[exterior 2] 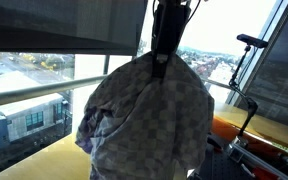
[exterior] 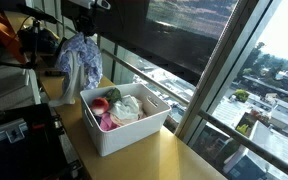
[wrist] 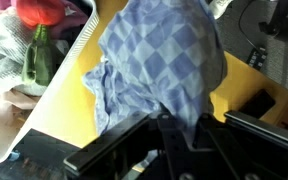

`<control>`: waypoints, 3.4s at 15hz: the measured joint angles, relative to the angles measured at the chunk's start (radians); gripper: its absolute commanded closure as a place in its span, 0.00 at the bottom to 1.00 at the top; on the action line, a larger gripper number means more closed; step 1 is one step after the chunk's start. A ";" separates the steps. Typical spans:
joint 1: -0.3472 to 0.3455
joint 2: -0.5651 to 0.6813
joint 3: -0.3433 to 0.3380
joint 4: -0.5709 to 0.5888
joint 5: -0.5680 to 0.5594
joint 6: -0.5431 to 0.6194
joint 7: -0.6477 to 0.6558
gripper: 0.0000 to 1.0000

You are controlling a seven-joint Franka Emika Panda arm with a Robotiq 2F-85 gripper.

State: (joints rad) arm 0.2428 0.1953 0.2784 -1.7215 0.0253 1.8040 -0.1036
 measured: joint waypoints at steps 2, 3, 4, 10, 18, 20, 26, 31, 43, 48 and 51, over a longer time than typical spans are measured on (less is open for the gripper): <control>0.007 0.021 0.000 0.000 0.000 0.034 0.004 0.96; 0.013 0.032 0.001 -0.001 0.000 0.058 0.010 0.96; 0.020 0.042 0.001 -0.001 0.000 0.087 0.019 0.96; 0.048 0.115 -0.003 0.023 -0.046 0.329 0.088 0.96; 0.055 0.294 -0.068 0.045 -0.186 0.522 0.134 0.96; 0.058 0.329 -0.080 0.046 -0.192 0.532 0.147 0.96; 0.067 0.341 -0.090 0.031 -0.193 0.527 0.181 0.51; 0.064 0.263 -0.119 -0.032 -0.193 0.490 0.200 0.16; -0.166 0.175 -0.299 -0.061 -0.233 0.438 0.201 0.00; -0.168 0.302 -0.301 -0.052 -0.228 0.456 0.243 0.00; -0.160 0.376 -0.298 -0.027 -0.215 0.457 0.261 0.00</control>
State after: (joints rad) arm 0.0823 0.5711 -0.0198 -1.7486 -0.1900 2.2611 0.1575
